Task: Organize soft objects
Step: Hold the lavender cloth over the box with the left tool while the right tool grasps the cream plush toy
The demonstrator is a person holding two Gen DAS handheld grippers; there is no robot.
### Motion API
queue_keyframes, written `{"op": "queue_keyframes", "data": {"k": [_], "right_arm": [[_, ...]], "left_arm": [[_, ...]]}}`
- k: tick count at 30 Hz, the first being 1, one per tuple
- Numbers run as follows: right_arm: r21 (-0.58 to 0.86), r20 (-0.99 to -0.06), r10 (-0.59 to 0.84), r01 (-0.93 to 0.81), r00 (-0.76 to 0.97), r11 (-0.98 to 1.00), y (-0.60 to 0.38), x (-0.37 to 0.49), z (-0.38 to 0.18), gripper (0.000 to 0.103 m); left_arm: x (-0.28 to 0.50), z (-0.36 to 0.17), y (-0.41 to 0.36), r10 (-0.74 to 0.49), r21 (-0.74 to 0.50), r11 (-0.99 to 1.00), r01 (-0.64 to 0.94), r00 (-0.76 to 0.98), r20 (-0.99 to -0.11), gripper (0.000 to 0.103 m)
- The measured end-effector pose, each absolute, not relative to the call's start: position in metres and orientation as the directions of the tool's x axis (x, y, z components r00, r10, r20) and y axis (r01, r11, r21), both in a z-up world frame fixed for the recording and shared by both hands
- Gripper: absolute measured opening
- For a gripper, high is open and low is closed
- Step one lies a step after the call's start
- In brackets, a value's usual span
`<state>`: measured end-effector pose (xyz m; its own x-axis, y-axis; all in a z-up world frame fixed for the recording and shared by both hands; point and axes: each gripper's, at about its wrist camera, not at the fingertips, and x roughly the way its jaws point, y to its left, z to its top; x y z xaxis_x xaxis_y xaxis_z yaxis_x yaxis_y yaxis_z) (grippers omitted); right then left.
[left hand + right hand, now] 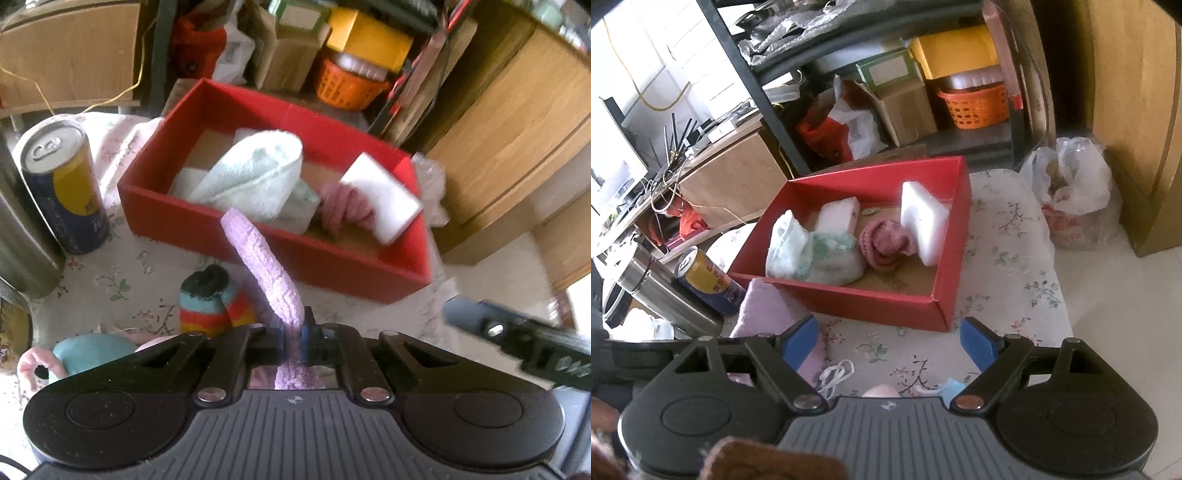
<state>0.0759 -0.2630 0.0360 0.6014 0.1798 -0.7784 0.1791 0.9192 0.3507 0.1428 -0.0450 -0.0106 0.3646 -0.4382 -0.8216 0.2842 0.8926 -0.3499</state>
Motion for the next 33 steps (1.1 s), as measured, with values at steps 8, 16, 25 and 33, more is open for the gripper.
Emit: {"op": "queue_keyframes", "data": {"k": [8,16,25,33], "right_arm": [[0.358,-0.783,0.199,0.165,0.589,0.919,-0.256,0.065,0.035,0.057],[0.379,-0.823,0.222,0.216,0.523,0.9,-0.254,0.037,0.012,0.057],[0.608,-0.735,0.429,0.23,0.525,0.76,-0.248,0.024,0.012,0.057],[0.53,-0.811,0.382,0.28,0.443,0.801,-0.229,0.047,-0.021,0.058]], "left_arm": [[0.127,0.021,-0.021,-0.538,-0.47,0.843,0.262,0.405,-0.739,0.004],[0.123,0.031,-0.011,-0.568,-0.51,0.823,0.251,0.414,-0.711,0.004],[0.122,0.035,-0.005,-0.583,-0.526,0.811,0.255,0.416,-0.698,0.005],[0.123,0.03,-0.005,-0.576,-0.521,0.816,0.249,0.406,-0.709,0.006]]}}
